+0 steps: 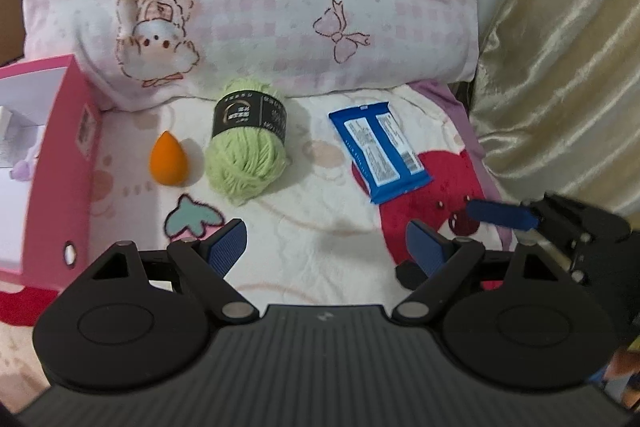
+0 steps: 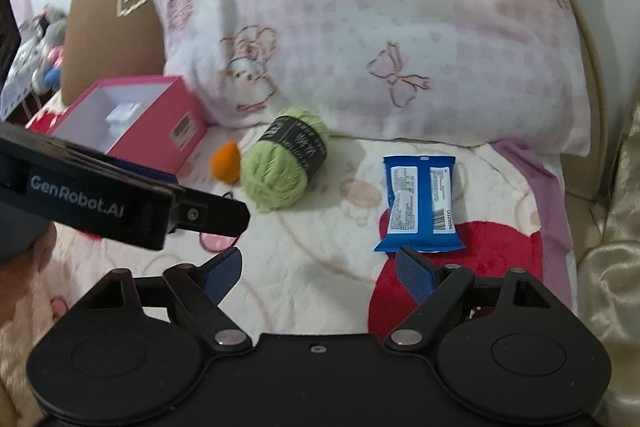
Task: Organize objects
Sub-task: 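Move the left gripper toward the blue snack bar wrapper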
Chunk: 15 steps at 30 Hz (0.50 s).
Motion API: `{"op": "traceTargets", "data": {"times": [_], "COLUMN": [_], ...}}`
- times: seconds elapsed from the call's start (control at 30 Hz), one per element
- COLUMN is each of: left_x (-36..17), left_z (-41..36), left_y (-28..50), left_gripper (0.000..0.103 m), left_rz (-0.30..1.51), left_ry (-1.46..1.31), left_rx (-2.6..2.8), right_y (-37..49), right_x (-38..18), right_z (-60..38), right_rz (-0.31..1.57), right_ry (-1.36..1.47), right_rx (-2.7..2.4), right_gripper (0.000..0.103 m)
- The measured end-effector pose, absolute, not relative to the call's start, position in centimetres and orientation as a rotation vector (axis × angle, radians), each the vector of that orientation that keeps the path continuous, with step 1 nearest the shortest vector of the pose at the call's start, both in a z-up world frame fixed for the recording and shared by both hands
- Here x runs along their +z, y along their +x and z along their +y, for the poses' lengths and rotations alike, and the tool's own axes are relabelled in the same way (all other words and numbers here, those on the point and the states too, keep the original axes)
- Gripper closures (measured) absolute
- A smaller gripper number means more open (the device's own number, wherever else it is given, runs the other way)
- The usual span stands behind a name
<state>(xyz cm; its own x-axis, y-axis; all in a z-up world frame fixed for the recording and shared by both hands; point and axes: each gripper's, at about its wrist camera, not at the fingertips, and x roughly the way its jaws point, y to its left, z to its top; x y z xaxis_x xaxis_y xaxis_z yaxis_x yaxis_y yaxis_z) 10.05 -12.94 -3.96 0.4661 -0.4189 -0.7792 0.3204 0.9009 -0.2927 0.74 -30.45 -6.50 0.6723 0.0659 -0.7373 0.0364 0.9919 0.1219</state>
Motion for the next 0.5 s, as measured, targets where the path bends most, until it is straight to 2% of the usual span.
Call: {"op": "traceTargets", "data": {"times": [0.2,0.37,0.5], "left_x": [-5.8,-8.0,-9.6], "left_z": [-14.5,-15.4,-16.2], "left_y": [12.0,12.8,13.7], "left_gripper": [0.016,0.017,0.018], "left_rz": [0.977,0.967,0.960], "left_ry": [-0.138,-0.191,-0.239], "left_rx": [-0.461,-0.449,-0.447], "right_y": [1.2,2.0,3.1], "right_x": [-8.8,-9.9,-10.7], "right_z": [-31.2,-31.0,-31.3], "right_rz": [0.766,0.699,0.737], "right_ry": [0.089,-0.069,-0.106], "right_rx": [-0.071,-0.122,-0.174], "right_gripper": [0.016,0.016,0.016]}}
